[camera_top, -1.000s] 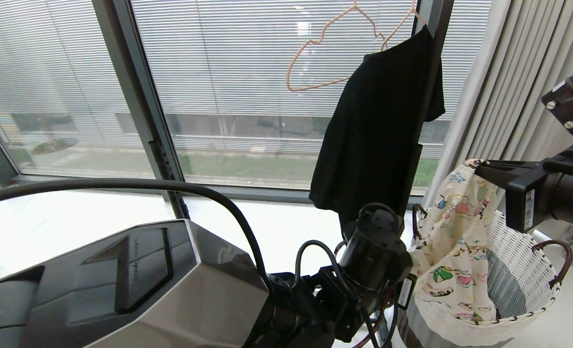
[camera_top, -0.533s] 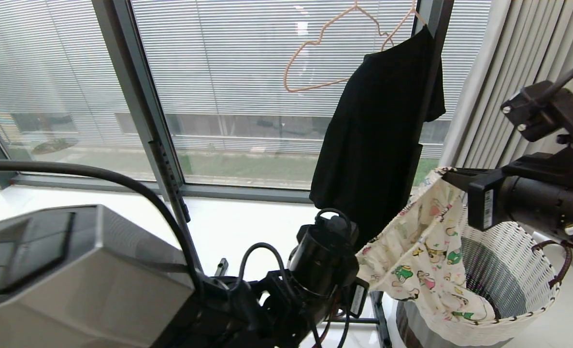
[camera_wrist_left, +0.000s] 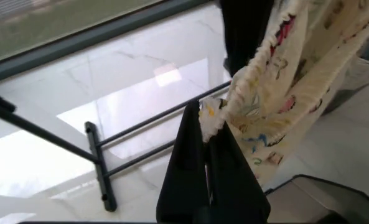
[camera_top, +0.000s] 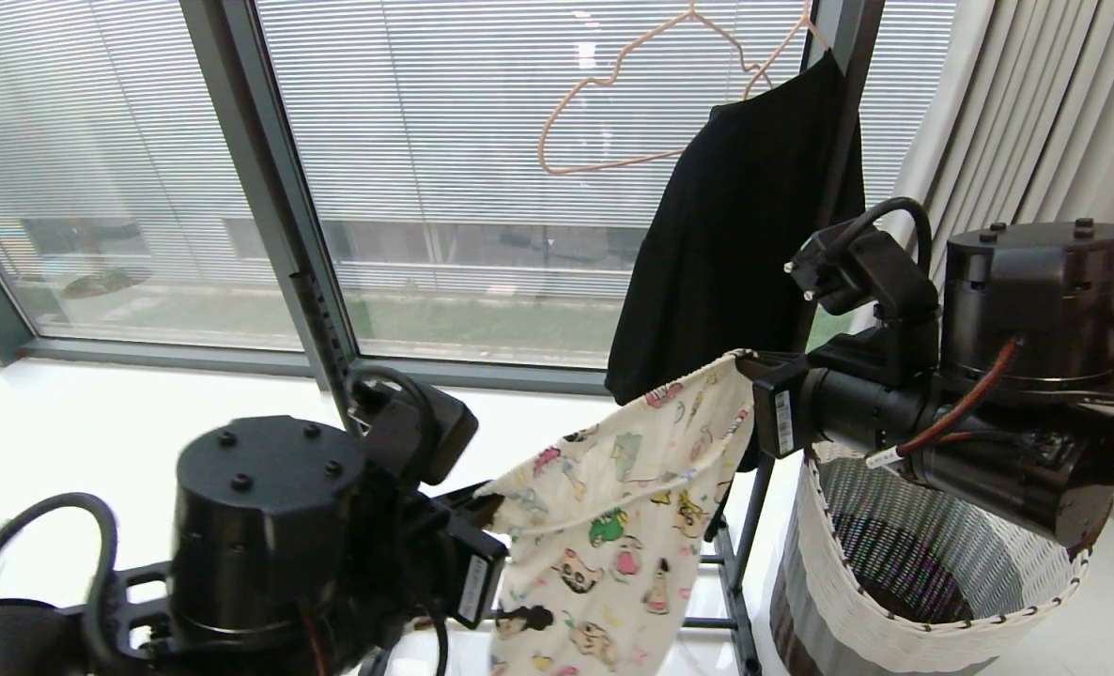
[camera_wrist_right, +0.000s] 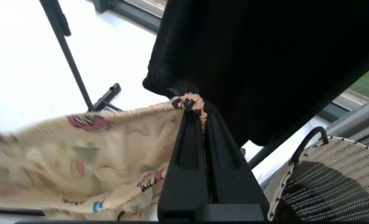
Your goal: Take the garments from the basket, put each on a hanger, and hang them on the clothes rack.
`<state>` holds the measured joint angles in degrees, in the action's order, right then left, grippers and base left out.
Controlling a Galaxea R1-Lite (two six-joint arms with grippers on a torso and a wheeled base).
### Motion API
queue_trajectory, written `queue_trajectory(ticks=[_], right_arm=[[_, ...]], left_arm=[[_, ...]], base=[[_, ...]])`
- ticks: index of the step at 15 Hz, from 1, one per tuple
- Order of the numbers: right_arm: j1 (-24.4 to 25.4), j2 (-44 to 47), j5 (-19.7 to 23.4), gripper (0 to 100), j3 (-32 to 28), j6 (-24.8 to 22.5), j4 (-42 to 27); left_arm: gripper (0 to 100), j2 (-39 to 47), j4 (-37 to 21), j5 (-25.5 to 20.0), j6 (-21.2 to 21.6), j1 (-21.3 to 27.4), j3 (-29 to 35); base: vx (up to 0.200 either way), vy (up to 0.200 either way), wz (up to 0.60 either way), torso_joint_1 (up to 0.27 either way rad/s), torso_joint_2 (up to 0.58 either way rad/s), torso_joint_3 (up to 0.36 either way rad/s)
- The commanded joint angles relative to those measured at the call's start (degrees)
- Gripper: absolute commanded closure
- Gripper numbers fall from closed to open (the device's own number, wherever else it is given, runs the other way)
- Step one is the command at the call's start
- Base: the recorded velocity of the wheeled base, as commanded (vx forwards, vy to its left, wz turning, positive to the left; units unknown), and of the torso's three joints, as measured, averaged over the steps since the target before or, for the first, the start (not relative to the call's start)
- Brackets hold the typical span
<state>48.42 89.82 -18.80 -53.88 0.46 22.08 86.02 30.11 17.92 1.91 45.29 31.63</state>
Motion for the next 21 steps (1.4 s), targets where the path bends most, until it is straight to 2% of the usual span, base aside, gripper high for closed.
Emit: queue_trajectory(ticks=[1, 3, 4, 5, 7, 8, 18, 21], right_arm=[[0.1, -0.3, -0.2, 100, 0.4, -0.1, -0.1], [0.0, -3.0, -0.4, 100, 1.9, -0.5, -0.5], [0.0, -4.8, -0.4, 100, 2.6, -0.6, -1.8], [0.0, -7.2, -0.4, 100, 3.4, -0.7, -4.1], [0.0, -11.0, -0.3, 100, 3.6, -0.8, -7.6], [-0.2, -11.6, -0.3, 100, 3.6, -0.8, -8.0], [-0.8, -13.1, -0.1, 100, 3.7, -3.6, -8.3], [-0.6, -13.3, 0.2, 100, 3.5, -4.9, -11.1]], left_arm=[[100, -7.4, -6.0, -0.5, 1.8, -5.7, 5.2], [100, -8.9, -17.7, -3.9, 2.0, -7.8, 14.0], [100, -9.2, -22.0, -6.0, 3.4, -8.7, 18.2], [100, -8.8, -23.5, -8.0, 6.6, -10.3, 20.9], [100, -8.0, -23.5, -10.6, 13.2, -13.1, 23.4], [100, -7.9, -23.5, -10.9, 13.8, -13.1, 23.8], [100, -7.4, -23.4, -11.1, 14.1, -13.2, 24.9], [100, -5.7, -21.3, -13.5, 13.9, -14.3, 28.5]], base=[[0.000, 0.000, 0.00, 0.000, 0.00, 0.000], [0.000, 0.000, 0.00, 0.000, 0.00, 0.000], [0.000, 0.000, 0.00, 0.000, 0.00, 0.000], [0.000, 0.000, 0.00, 0.000, 0.00, 0.000], [0.000, 0.000, 0.00, 0.000, 0.00, 0.000], [0.000, 0.000, 0.00, 0.000, 0.00, 0.000], [0.000, 0.000, 0.00, 0.000, 0.00, 0.000], [0.000, 0.000, 0.00, 0.000, 0.00, 0.000]])
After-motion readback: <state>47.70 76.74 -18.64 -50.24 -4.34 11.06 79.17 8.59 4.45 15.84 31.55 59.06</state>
